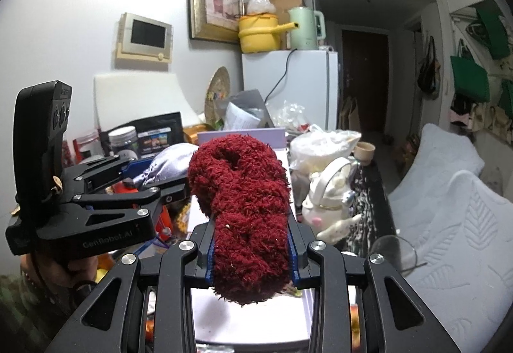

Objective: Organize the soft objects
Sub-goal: 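Lift the held pouch and scrunchie and carry both over the lavender gift box, then lower the pouch and scrunchie into the gift box and open both grippers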

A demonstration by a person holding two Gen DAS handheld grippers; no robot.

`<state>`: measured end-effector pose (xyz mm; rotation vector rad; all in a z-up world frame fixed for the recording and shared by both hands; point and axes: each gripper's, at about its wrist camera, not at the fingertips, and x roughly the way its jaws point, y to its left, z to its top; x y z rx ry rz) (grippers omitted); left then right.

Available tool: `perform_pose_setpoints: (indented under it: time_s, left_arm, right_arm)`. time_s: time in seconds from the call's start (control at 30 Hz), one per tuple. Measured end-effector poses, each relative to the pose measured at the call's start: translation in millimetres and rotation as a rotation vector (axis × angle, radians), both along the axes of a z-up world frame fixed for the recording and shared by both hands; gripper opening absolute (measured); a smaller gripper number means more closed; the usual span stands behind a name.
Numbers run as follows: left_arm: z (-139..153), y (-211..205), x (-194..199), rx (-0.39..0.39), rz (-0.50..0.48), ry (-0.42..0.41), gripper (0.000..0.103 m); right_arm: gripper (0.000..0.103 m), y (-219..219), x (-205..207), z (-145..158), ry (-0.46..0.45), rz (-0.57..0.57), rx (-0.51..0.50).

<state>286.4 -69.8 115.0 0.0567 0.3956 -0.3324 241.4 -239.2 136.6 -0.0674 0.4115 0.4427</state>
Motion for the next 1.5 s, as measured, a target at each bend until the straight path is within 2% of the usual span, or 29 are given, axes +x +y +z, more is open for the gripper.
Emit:
perform_pose_setpoints:
  time_s: [0.53, 1.13, 1.5]
  left_arm:
    - [-61, -4, 54, 0.073, 0.046, 0.143, 0.052]
    - [-116, -17, 81, 0.189, 0.064, 0.259, 0.052]
    - [-144, -21, 94, 0.203, 0.061, 0.382, 0.052]
  right_arm:
    - [0.032, 9, 78, -51, 0.127, -0.015, -0.036]
    - [0.032, 13, 111, -97, 0.245, -0.042, -0.095]
    - [0.032, 11, 123, -118, 0.302, -0.066, -0.116]
